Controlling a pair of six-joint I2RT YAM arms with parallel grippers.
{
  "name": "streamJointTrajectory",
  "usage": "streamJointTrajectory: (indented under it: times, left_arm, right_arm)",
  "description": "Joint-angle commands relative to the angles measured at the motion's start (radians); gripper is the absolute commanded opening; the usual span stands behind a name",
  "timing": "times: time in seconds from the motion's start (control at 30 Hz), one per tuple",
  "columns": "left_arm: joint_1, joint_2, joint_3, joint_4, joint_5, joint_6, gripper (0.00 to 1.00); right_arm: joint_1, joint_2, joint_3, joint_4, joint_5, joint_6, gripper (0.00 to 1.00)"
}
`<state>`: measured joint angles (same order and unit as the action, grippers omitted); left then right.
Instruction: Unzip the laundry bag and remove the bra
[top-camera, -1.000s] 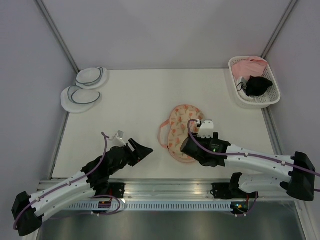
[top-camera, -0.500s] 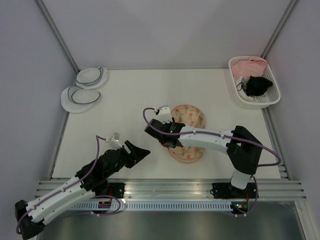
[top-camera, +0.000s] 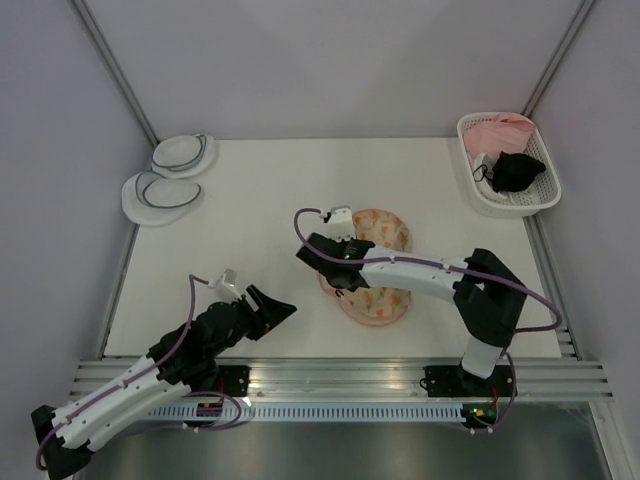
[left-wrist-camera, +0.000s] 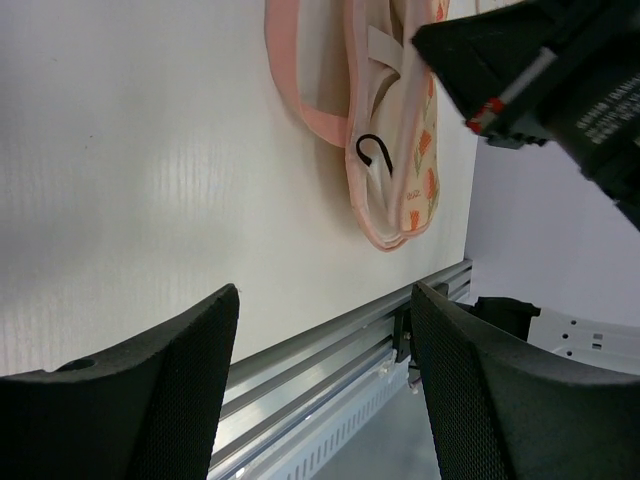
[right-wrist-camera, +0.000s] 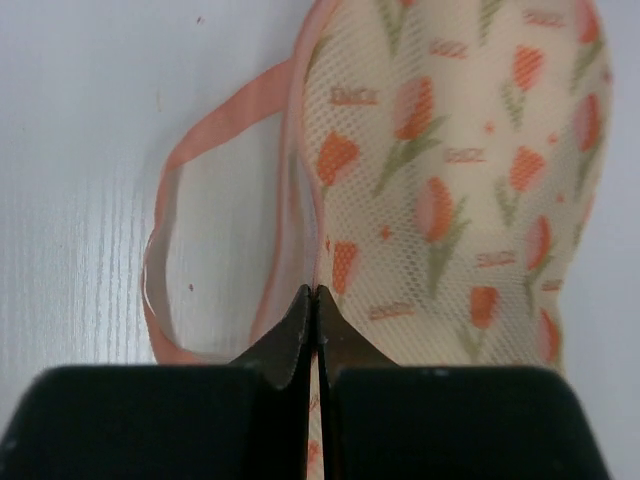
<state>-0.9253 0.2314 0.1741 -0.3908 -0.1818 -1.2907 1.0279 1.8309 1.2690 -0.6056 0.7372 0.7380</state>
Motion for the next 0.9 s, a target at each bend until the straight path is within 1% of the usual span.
streamJointTrajectory:
  times: [0.0,0.03,0.07,0.1,0.13,0.17,0.23,0.27,0.3,0.33,0.37,0.4,0.43,0.47,0.5,0.53,0.6,0.63,0.67,0.73,0.77,0.8,0.87]
  left_arm:
    - [-0.003,-0.009,-0.004,-0.011,-0.013,-0.002,0.73]
    - [-0.004,-0.006,-0.004,-0.011,-0.015,-0.001,0.73]
    - [-0.004,-0.004,-0.002,-0.013,-0.018,-0.001,0.73]
    - [-0.004,-0.003,-0.001,-0.013,-0.019,0.001,0.73]
    - [-0.004,0.0,0.001,-0.013,-0.019,0.002,0.73]
    - [-0.004,0.002,0.002,-0.011,-0.021,0.002,0.73]
    - [-0.004,0.009,0.007,-0.011,-0.024,0.004,0.73]
    - [-0.003,0.011,0.01,-0.013,-0.024,0.004,0.73]
    - [-0.003,0.014,0.013,-0.011,-0.024,0.005,0.73]
    - [-0.003,0.02,0.015,-0.011,-0.024,0.005,0.73]
    - [-0.004,0.025,0.021,-0.011,-0.024,0.007,0.73]
    - [-0.004,0.031,0.025,-0.011,-0.024,0.008,0.73]
    - [-0.004,0.043,0.033,-0.011,-0.024,0.01,0.73]
    - [-0.004,0.049,0.037,-0.011,-0.022,0.011,0.73]
    - [-0.004,0.057,0.044,-0.011,-0.019,0.016,0.73]
    - [-0.003,0.071,0.053,-0.011,-0.016,0.024,0.73]
    - [-0.004,0.083,0.059,-0.011,-0.013,0.027,0.73]
    - [-0.004,0.086,0.062,-0.01,-0.012,0.024,0.73]
    - [-0.004,0.092,0.061,-0.011,-0.015,0.022,0.73]
    - [-0.003,0.095,0.059,-0.008,-0.018,0.013,0.74]
    - [-0.004,0.092,0.056,-0.008,-0.021,0.011,0.74]
    - [-0.004,0.092,0.053,-0.008,-0.022,0.008,0.73]
    - [-0.004,0.089,0.05,-0.008,-0.024,0.007,0.73]
  right_arm:
    - [-0.003,-0.229,-0.034,-0.064,0.143,0.035,0.0]
    - [-0.005,-0.261,-0.042,-0.1,0.171,0.059,0.0]
    - [-0.014,-0.312,-0.043,-0.197,0.235,0.079,0.0]
    - [-0.026,-0.332,-0.042,-0.259,0.266,0.102,0.01]
    - [-0.037,-0.349,-0.042,-0.325,0.302,0.188,0.0]
    - [-0.072,-0.386,-0.046,-0.459,0.359,0.231,0.0]
    - [-0.109,-0.423,-0.065,-0.595,0.427,0.351,0.0]
    - [-0.156,-0.439,-0.092,-0.667,0.454,0.506,0.01]
    - [-0.188,-0.482,-0.112,-0.797,0.497,0.584,0.0]
    - [-0.219,-0.51,-0.156,-0.848,0.511,0.653,0.02]
    - [-0.282,-0.578,-0.184,-0.84,0.499,0.675,0.19]
    - [-0.314,-0.617,-0.21,-0.821,0.484,0.673,0.29]
    - [-0.353,-0.652,-0.256,-0.798,0.475,0.644,0.53]
    - [-0.364,-0.71,-0.272,-0.746,0.464,0.618,0.66]
    - [-0.373,-0.734,-0.283,-0.72,0.452,0.588,0.71]
    - [-0.374,-0.755,-0.292,-0.694,0.438,0.554,0.75]
    - [-0.374,-0.809,-0.293,-0.597,0.416,0.421,0.76]
    - [-0.373,-0.829,-0.312,-0.527,0.353,0.329,0.76]
    - [-0.374,-0.878,-0.333,-0.326,0.291,0.096,0.76]
    - [-0.373,-0.924,-0.39,-0.182,0.184,-0.036,0.76]
    - [-0.374,-0.953,-0.41,-0.064,0.037,-0.086,0.76]
    - [-0.373,-0.96,-0.427,-0.019,-0.022,-0.138,0.75]
    - [-0.374,-0.935,-0.464,0.061,-0.163,-0.152,0.74]
